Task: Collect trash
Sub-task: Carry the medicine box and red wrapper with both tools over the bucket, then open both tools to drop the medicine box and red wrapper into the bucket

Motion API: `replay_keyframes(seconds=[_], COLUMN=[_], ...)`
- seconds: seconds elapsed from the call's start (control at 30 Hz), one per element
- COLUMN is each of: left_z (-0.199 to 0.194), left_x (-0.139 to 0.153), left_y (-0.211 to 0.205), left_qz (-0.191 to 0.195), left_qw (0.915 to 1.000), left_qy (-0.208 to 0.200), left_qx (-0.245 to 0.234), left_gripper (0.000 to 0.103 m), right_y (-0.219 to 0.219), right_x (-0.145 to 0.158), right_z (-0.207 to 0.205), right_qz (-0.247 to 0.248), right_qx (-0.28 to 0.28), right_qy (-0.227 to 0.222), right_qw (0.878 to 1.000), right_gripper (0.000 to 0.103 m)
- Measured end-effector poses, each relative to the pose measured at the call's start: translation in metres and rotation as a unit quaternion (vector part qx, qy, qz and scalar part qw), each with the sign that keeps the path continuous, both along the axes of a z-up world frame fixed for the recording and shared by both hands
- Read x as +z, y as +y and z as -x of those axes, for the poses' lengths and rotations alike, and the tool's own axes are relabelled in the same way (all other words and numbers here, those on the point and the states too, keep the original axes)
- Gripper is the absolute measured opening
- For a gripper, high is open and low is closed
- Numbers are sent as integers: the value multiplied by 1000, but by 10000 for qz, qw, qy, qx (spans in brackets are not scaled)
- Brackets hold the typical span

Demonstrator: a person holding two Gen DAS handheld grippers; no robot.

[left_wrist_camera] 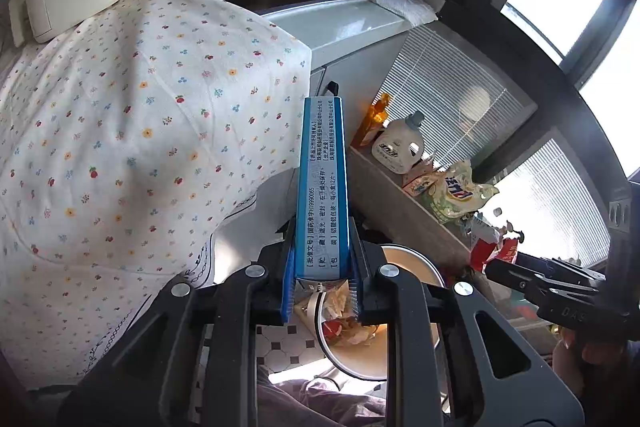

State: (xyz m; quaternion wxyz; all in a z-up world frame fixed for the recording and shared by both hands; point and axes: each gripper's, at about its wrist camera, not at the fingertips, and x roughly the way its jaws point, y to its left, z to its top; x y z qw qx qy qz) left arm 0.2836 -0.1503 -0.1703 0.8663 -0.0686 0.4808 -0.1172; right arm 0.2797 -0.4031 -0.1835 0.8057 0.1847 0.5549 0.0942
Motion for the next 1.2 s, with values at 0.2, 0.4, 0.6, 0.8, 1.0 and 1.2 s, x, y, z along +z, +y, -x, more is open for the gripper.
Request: replay_keyframes(seconds=[0.2,0.4,0.6,0.8,1.0,1.2], left_z=[20,34,36,40,50,61], left_x=[-30,-52,-63,-77,-73,-39], left_y=[-29,-62,-101,-131,-123,-84], left_qz=[-11,-4,-38,25,-206,-454], left_qw=[9993,9970,9932,9871,9899,9948], left_qy=[362,666,852,1170,1184,879], left_qx=[-133,-398,-793,-1096,-754,-244], left_gripper=[21,21,22,29,81,91], right_y=[-11,-48,-89,-122,-139,-134], right_x=[-33,-46,-41,-36,-41,-46], right_z=[28,49,64,81,92,87], right_qz=[-3,18,96,141,3,-240], right_qx=[184,-117,-499,-827,-1016,-838], right_qy=[498,606,455,333,345,376], right_qw=[9986,9981,9977,9959,9942,9955], right_gripper=[64,69,76,80,80,81])
